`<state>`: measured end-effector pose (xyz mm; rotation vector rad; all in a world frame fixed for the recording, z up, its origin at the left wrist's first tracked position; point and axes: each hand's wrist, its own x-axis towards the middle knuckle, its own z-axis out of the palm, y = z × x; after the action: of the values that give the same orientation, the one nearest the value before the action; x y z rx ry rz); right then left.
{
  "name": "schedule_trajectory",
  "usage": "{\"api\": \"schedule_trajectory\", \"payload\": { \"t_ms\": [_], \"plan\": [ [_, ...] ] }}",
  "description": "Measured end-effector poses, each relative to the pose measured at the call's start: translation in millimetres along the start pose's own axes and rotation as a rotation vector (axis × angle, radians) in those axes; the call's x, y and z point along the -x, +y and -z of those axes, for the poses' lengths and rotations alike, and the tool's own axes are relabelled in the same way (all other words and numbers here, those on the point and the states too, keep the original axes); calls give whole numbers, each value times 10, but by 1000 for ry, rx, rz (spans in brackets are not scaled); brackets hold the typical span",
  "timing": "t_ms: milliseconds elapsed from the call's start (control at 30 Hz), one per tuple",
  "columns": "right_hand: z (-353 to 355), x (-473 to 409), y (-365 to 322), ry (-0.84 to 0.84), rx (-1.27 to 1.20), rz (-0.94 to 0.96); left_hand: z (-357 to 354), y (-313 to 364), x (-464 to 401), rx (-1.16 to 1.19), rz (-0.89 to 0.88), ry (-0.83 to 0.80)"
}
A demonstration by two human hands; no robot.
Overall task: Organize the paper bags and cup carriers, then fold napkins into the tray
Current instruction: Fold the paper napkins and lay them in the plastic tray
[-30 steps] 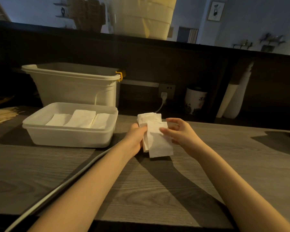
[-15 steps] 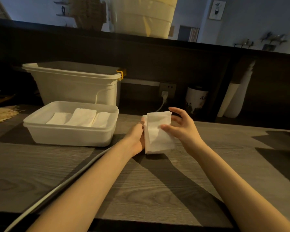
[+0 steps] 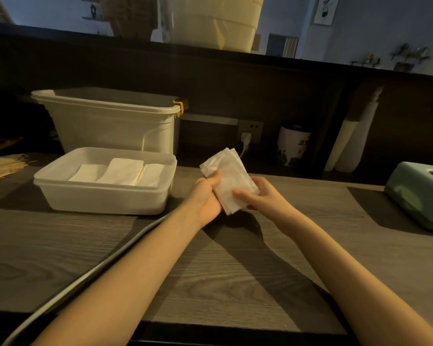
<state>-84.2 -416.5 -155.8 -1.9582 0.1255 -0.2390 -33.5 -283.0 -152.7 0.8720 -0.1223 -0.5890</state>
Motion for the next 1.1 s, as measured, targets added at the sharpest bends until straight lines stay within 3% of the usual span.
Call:
{"api": "schedule_trajectory", "payload": {
  "t_ms": [133,200,300,400,567,667,833,1000,1100],
  "plan": [
    [71,-21,3,167,14,126,21,6,-29,-32,-173,47],
    [159,-42,13,219,-92,149,84,50,-61,-204,-275,134],
    [202,-49,85,157,-102,120,210,61,-92,-720,-352,170],
    [177,-60,184,-11,-27,7,295,9,-99,-972,-326,91],
    [187,-35,217,-150,40,14,302,-5,-70,-1075,-302,-44],
    [71,-8,177,-141,37,101,262,-45,-64,-1117,-387,-66],
    [38,-51,189,20,55,199,253,-35,-91,-1104,-575,31],
    [106,-81,211,178,-44,171,230,-19,-92,-1150,-523,71],
    [128,-60,97,299,-190,201,124,18,-40,-1170,-363,4]
  ]
}}
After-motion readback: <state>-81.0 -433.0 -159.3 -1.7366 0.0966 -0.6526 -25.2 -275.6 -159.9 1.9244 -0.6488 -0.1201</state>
